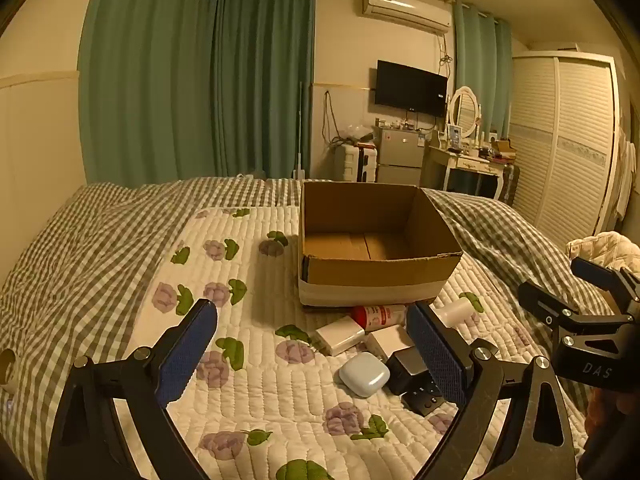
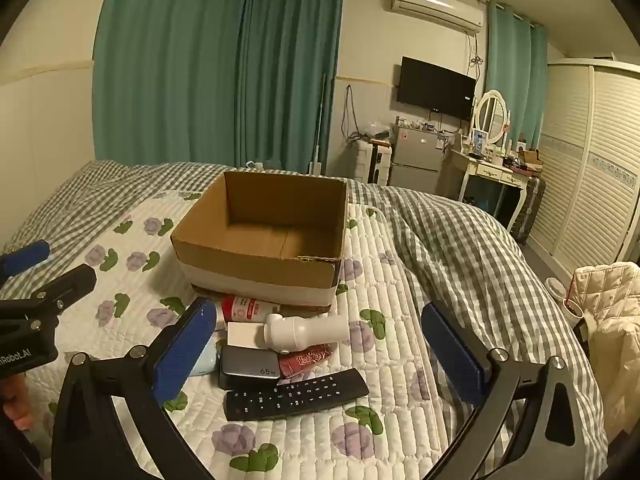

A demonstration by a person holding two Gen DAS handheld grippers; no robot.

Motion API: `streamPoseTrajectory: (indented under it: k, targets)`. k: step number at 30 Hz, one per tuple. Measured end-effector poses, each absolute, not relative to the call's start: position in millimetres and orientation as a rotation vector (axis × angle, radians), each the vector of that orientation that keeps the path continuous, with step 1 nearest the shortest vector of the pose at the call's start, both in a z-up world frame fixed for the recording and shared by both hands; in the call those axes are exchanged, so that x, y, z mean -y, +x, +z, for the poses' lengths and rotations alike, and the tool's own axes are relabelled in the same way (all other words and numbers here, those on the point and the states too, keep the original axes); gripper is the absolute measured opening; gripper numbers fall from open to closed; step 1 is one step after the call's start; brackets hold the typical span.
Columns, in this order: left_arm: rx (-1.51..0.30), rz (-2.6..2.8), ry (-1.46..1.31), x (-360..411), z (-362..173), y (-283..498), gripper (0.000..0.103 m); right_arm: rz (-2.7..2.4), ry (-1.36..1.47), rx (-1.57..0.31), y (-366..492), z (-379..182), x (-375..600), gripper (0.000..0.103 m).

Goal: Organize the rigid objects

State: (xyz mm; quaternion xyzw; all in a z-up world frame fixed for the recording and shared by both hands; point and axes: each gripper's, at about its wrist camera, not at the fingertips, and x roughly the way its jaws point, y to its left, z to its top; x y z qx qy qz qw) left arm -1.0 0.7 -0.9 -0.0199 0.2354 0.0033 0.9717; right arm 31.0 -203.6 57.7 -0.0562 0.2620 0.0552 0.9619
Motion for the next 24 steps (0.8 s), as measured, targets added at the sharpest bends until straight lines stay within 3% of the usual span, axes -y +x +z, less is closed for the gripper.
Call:
streamPoseTrajectory:
  k: [6, 24]
  targets:
    - [-0.544, 0.001, -0.066, -5, -9, 11, 0.098, 0.112, -0.109, -0.539, 32, 62, 202, 0.103]
    - [-0.486, 0.012, -0.036, 0, 0, -2, 0.098, 0.121, -0.128, -0.568, 34, 51, 200, 0.103]
